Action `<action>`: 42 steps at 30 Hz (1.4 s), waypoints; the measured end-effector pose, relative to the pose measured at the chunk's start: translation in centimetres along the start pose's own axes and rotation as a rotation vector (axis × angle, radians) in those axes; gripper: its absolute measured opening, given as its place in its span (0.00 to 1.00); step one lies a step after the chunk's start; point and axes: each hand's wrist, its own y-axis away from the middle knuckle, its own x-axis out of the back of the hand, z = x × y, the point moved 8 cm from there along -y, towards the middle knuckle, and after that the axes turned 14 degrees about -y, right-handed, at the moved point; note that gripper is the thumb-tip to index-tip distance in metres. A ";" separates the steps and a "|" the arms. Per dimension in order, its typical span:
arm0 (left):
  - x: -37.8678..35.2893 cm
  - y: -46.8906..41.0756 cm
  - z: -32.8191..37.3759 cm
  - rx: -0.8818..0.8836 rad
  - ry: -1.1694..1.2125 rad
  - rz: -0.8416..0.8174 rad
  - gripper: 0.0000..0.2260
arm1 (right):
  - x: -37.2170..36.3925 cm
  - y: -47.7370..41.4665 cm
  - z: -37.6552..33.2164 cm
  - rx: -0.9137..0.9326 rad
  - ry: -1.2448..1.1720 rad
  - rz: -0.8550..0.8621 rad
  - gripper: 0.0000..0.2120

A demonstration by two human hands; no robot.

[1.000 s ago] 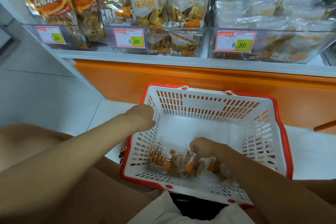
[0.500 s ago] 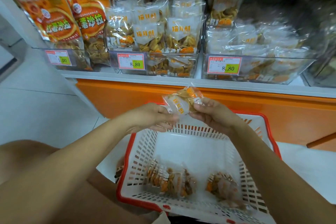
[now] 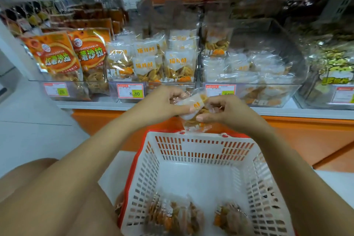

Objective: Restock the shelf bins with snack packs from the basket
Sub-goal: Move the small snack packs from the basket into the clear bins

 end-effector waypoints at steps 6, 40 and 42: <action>4.0 -3.3 1.0 0.065 0.165 0.242 0.14 | 5.7 -0.9 -2.1 0.010 -0.195 0.210 0.12; 2.5 -5.2 1.4 -0.007 -0.114 0.244 0.08 | 12.6 -13.7 -2.1 -0.252 0.026 0.483 0.30; 2.5 -5.3 1.4 -0.015 -0.117 0.243 0.09 | 12.9 -13.3 -2.1 -0.245 0.006 0.514 0.36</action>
